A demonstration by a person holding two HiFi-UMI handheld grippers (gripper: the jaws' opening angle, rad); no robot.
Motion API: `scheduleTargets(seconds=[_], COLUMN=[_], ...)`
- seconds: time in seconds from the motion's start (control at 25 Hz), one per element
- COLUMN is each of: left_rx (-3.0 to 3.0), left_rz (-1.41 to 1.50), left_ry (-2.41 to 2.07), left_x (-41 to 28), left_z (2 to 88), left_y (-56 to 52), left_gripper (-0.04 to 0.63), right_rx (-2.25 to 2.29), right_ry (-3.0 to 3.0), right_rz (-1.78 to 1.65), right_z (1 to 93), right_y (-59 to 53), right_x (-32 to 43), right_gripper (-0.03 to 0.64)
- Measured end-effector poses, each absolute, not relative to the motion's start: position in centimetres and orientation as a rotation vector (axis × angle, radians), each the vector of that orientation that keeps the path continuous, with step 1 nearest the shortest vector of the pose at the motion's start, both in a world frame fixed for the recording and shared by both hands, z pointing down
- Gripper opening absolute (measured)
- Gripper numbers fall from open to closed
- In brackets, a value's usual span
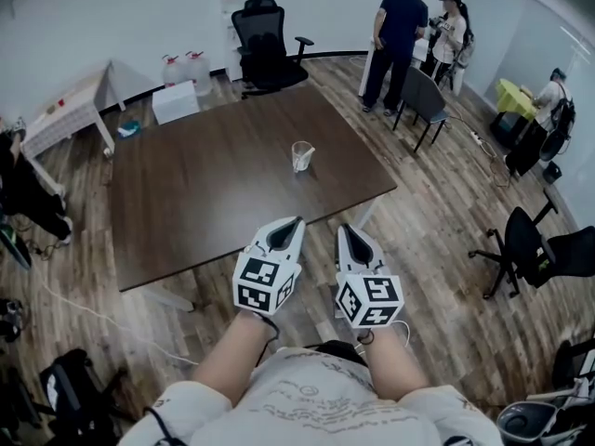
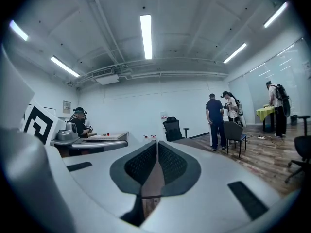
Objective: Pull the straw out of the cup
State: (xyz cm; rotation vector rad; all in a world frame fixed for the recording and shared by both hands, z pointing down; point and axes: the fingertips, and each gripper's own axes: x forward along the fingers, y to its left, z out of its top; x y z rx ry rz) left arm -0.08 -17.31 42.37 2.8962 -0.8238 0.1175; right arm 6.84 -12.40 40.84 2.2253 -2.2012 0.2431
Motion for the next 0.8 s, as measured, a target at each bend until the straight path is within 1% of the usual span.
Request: scheduleTargets(seconds=[0.44, 0.8], left_rx=[2.881, 2.87], left_rz=[0.15, 0.18], left_ry=[-0.883, -0.972], left_x=[0.7, 4.7], left_z=[44.2, 43.5], left_y=[-24.8, -33.4], left_gripper=[0.0, 0.0], right_rx=[2.245, 2.177], right_ry=[-2.237, -2.291], right_rz=[0.266, 0.282], right_z=[42.4, 42.6], right_y=[-20.7, -30.3], right_x=[9.4, 13.9], right_gripper=[0.015, 0.015])
